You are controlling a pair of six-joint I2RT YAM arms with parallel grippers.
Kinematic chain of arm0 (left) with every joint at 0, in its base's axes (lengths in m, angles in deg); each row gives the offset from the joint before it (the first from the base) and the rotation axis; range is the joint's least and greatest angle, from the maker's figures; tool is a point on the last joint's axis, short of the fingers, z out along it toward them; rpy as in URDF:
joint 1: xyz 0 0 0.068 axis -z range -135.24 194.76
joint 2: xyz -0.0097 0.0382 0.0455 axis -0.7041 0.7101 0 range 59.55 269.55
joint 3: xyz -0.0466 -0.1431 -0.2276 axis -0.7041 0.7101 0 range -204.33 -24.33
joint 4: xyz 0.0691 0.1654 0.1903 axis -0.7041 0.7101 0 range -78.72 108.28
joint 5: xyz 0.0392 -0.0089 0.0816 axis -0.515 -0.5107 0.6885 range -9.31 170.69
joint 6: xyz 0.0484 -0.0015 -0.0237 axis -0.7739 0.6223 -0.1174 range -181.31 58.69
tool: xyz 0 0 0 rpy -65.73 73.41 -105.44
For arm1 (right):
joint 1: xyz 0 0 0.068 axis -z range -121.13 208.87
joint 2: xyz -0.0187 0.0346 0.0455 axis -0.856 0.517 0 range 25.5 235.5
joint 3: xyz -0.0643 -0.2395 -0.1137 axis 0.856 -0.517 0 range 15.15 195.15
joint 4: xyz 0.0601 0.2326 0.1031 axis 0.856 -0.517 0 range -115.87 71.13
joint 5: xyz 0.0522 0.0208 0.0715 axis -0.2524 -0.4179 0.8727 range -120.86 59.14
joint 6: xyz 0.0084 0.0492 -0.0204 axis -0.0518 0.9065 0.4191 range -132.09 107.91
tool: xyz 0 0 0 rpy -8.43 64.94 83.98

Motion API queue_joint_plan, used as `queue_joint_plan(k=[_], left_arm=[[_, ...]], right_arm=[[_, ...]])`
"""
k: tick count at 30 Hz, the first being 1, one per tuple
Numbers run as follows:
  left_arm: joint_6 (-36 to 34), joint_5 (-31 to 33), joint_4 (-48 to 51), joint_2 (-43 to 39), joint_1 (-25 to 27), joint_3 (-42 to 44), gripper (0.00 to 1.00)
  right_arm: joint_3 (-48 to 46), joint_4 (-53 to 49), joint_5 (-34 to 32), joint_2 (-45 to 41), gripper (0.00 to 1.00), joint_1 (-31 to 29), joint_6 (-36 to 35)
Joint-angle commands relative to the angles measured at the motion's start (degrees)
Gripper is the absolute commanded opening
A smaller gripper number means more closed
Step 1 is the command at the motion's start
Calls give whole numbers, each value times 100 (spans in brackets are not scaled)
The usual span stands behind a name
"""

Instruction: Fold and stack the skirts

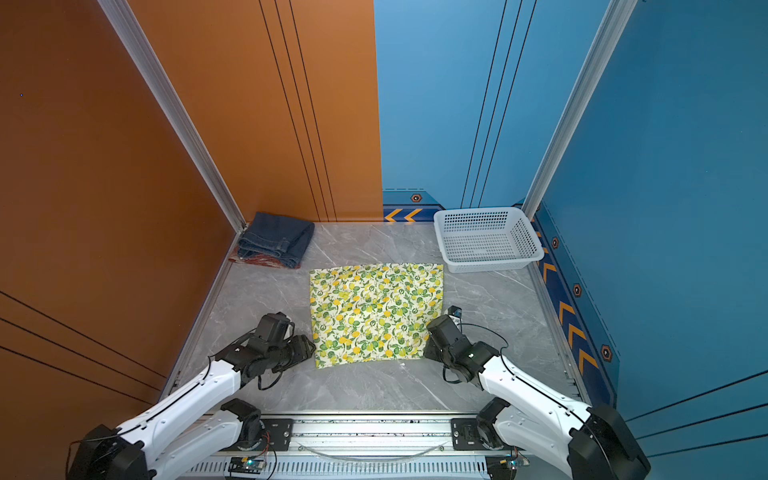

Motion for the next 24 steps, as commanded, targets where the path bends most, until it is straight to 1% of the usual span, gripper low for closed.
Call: queue_joint_plan(k=[1,4,9,13,15,16,18,21,22,24], left_arm=[[371,-91,-116,-37,252,191,62],[557,11,-284,65,519,218,62],[694,45,-594,428,742,190,61],[753,217,-677,812,1052,14,55],[763,286,-676,1020,1174,-56,46],[780,319,-680,1112,1221,-69,36],[787,365,-728,1237,1285,-71,27],[751,429,-675,1278,1277,-89,2],[733,488,-595,1234,1279,-109,0],[678,591,-410,1107,1263,-150,0]], right_arm=[[22,-206,-119,-50,0,23,-104],[39,-201,-133,-67,0,18,-113],[31,-216,-131,-153,0,23,-104],[33,-226,-144,-217,0,31,-96],[48,-224,-137,-226,0,32,-96],[61,-224,-143,-229,0,31,-96],[66,-219,-141,-248,0,27,-94],[70,-234,-126,-270,0,32,-105],[67,-242,-118,-278,0,29,-112],[59,-258,-118,-283,0,31,-122]])
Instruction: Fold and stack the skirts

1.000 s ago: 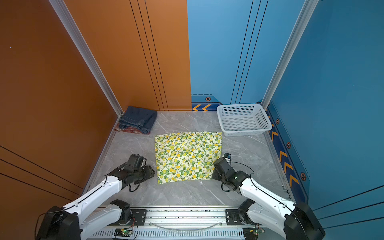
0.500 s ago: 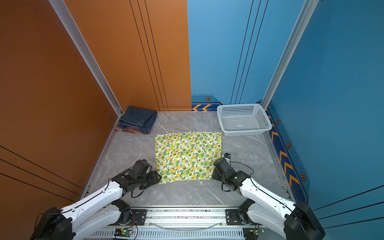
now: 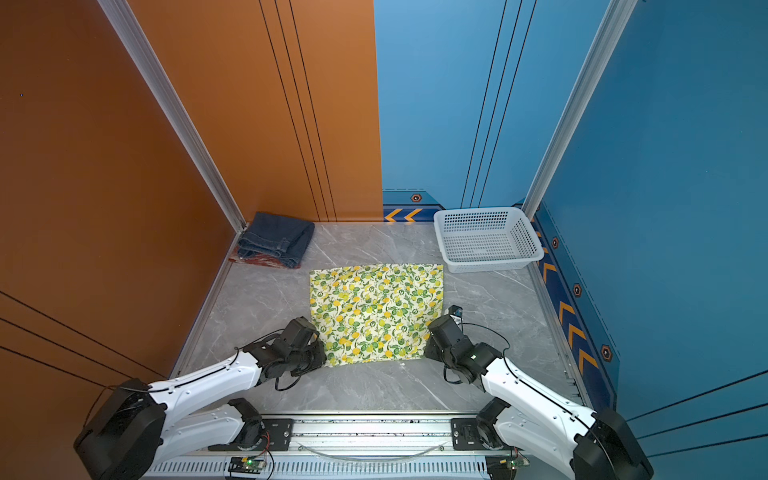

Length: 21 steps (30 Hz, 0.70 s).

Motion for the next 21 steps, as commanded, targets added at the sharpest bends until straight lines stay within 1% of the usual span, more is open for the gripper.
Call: queue_joint_plan(k=[1,4,7,13,17,21], left_arm=[[-83,338,624,-154,-7,-66,0],[-157,391,875,-420,-125,-57,0],[-187,354,909,-569,-245,28,0],[-192,196,526,-258,-275,119,0],[-217,129,295,-32,-276,138,0],[-226,137,195,-9,-292,162,0]], right_arm=[[54,-228,-114,-99,0,31,-102],[31,-228,-111,-100,0,30,-126],[56,-189,-63,-92,0,23,-195],[410,112,137,71,0,-21,-595],[1073,444,430,769,0,-185,-993],[2124,1009,614,1997,0,-956,-1165]])
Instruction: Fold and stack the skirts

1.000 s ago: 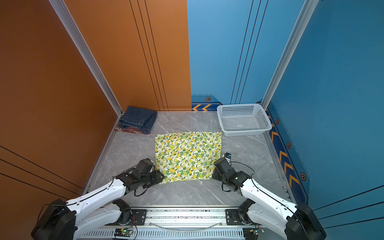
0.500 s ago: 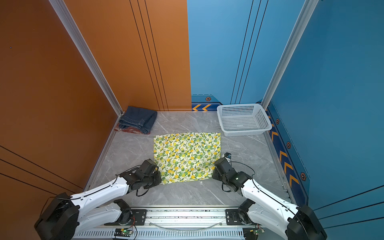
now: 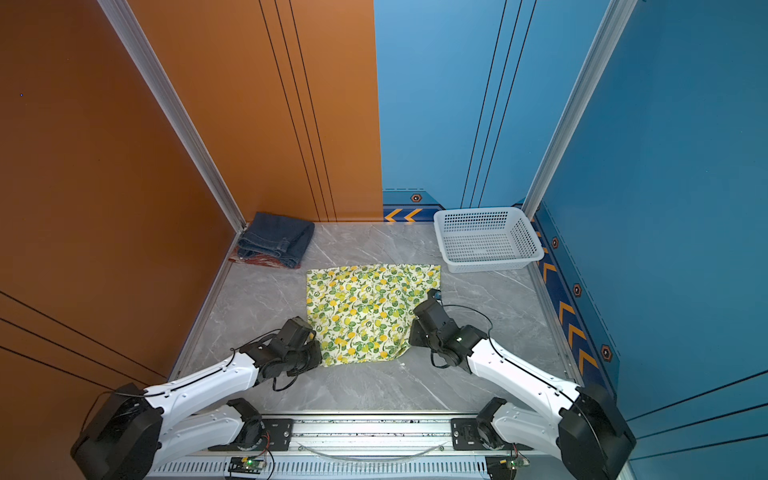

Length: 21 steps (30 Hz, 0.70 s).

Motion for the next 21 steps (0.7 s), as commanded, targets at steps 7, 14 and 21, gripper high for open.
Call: queue_joint_plan(k=[7,14,21], left_arm=[[-72,35,20,-201,-145,305,0],[-132,-41,-79,-197,-170,265,0],[-79,-57,-223,-27,64,122,0]], right_arm=[[2030,2329,1692,2516,0,-1317,449],[1358,2274,1380,1877,65,-958,537],[668,1507,575,805,75,-269,442]])
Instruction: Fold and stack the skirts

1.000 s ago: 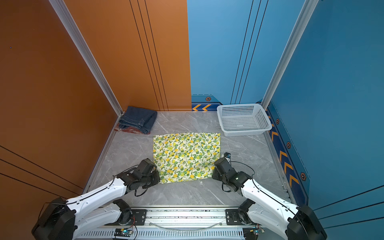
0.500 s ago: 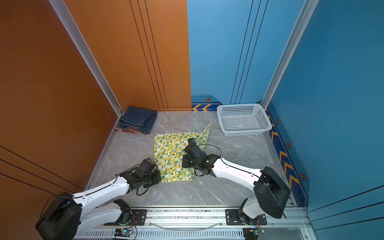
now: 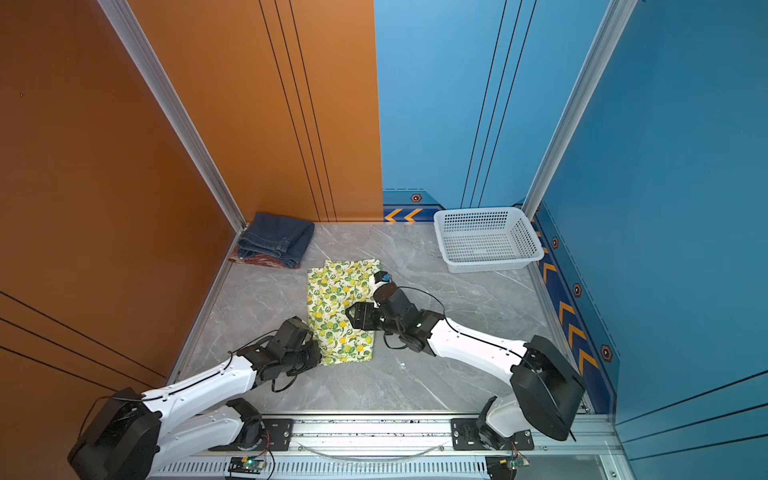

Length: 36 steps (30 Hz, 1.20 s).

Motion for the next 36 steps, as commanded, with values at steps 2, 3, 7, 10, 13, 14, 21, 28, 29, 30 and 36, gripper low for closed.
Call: queue_joint_plan(k=[2,3,7,10,13,14,21,28,29,30,36], left_arm=[[-88,7,36,209,268,-166,0],[-105,-9,36,293,348,-233,0],[-249,-39,-90,751,826,-606,9],[-427,-216,-409,1399,1257,-1175,23],[-695,-379,-501,2239,1766,-2052,41],[-843,-602,-631,2546,1923,-2326,52],[-1213,-1637,-1291,2985,2241,-2785,84],[-1227,-1323,-614,1548,1119,-1753,93],[-1192,-1319,-562,1336,879,-1618,93],[-1149,-1298,-515,1168,673,-1524,93],[-934,-793,287,369,-580,-1229,91]], right_arm=[[-305,-696,-618,-482,75,434,-90],[-366,-804,-673,-605,75,560,-119],[-505,-1229,-794,-1040,75,1159,-263],[-564,-1650,-968,-1507,75,1530,-451],[-615,-2027,-1060,-2083,75,1916,-620],[-635,-2134,-1034,-2274,75,2041,-674],[-503,-2668,-1044,-2699,78,2232,-1010],[-264,-2497,-1089,-1996,83,1822,-1313],[-190,-2445,-1149,-1811,83,1674,-1372],[-111,-2388,-1209,-1633,83,1538,-1435],[782,-2215,-1402,60,80,452,-2058]])
